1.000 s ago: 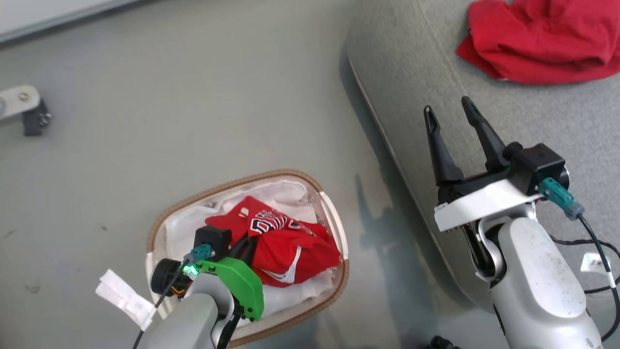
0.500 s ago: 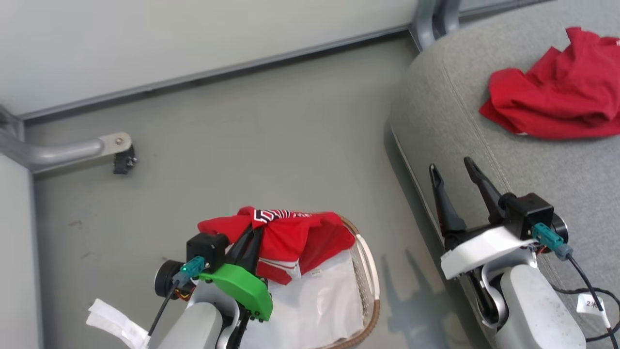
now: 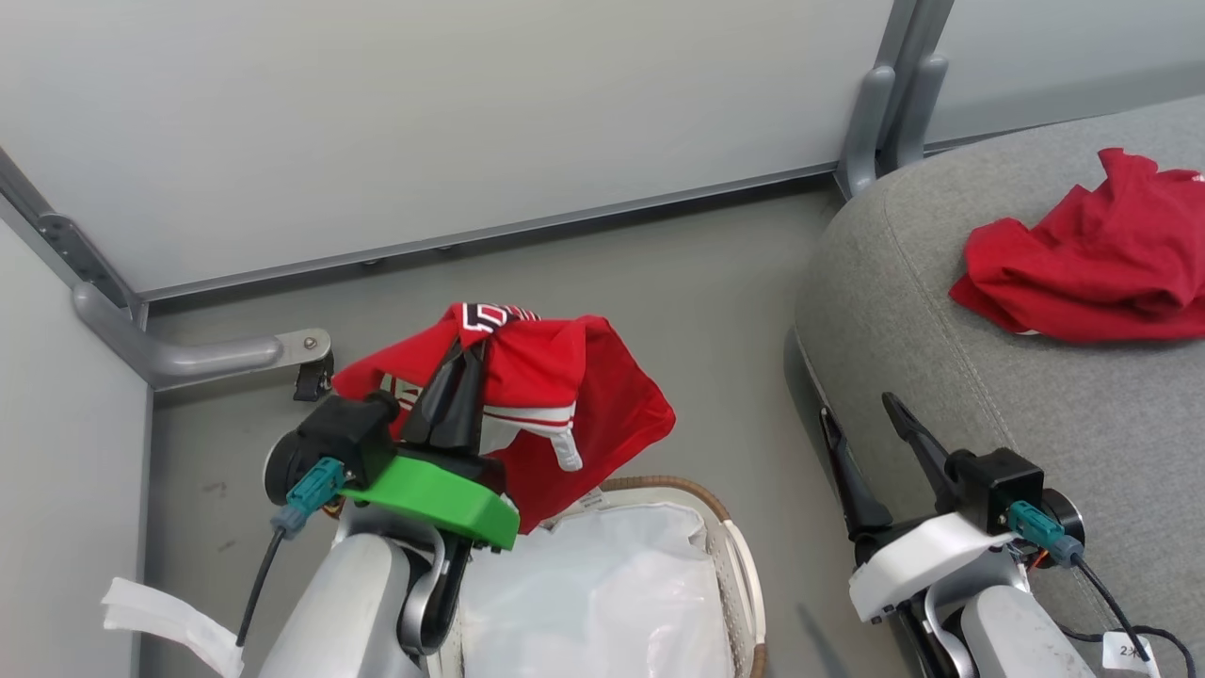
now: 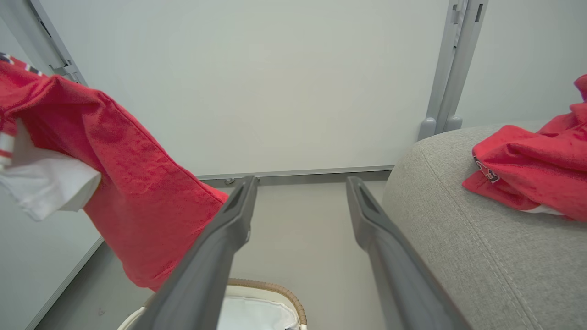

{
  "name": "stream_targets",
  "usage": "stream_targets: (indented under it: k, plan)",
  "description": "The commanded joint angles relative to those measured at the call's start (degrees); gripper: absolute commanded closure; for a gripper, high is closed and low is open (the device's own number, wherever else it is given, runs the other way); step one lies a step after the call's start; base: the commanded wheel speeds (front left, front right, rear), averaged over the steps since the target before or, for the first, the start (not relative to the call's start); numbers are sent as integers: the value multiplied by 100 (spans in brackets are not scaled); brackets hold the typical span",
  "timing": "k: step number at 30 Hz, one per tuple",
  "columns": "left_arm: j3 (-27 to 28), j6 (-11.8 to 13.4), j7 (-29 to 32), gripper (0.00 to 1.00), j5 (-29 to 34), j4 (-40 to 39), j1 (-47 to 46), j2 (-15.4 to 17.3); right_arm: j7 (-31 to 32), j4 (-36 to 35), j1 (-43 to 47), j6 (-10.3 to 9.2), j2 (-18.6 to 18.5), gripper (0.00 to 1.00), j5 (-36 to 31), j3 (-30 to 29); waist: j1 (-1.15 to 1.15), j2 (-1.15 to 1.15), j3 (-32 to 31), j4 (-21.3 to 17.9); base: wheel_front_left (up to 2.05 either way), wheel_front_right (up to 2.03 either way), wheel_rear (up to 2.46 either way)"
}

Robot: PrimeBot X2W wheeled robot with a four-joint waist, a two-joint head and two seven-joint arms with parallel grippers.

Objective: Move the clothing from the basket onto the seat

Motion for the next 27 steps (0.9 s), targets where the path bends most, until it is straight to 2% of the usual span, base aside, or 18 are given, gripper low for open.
stream_targets:
  k: [1, 8, 14, 19, 27]
  plan:
    - [75, -16, -21, 100, 102, -139, -80, 13, -10, 19, 93, -6, -24, 0, 18, 24, 0, 0, -104, 49, 0, 0, 0]
    - [171, -16, -20, 100, 235, -630, 11, 2, -10, 128, 210, -6, -24, 0, -28, 220, 0, 0, -115, 62, 0, 0, 0]
    - [80, -17, -20, 100, 263, -804, 81, -13, -10, 294, 67, -6, -34, 0, -180, 633, 0, 0, -84, 118, 0, 0, 0]
    - [-71, -17, -20, 100, 267, -828, 87, -19, -10, 531, -271, -6, -220, 0, -220, 1127, 0, 0, -48, 196, 0, 0, 0]
    - [-278, -17, -20, 100, 200, -844, -37, -29, -10, 964, -1201, -6, -804, 0, 7, 2172, 0, 0, 25, 312, 0, 0, 0]
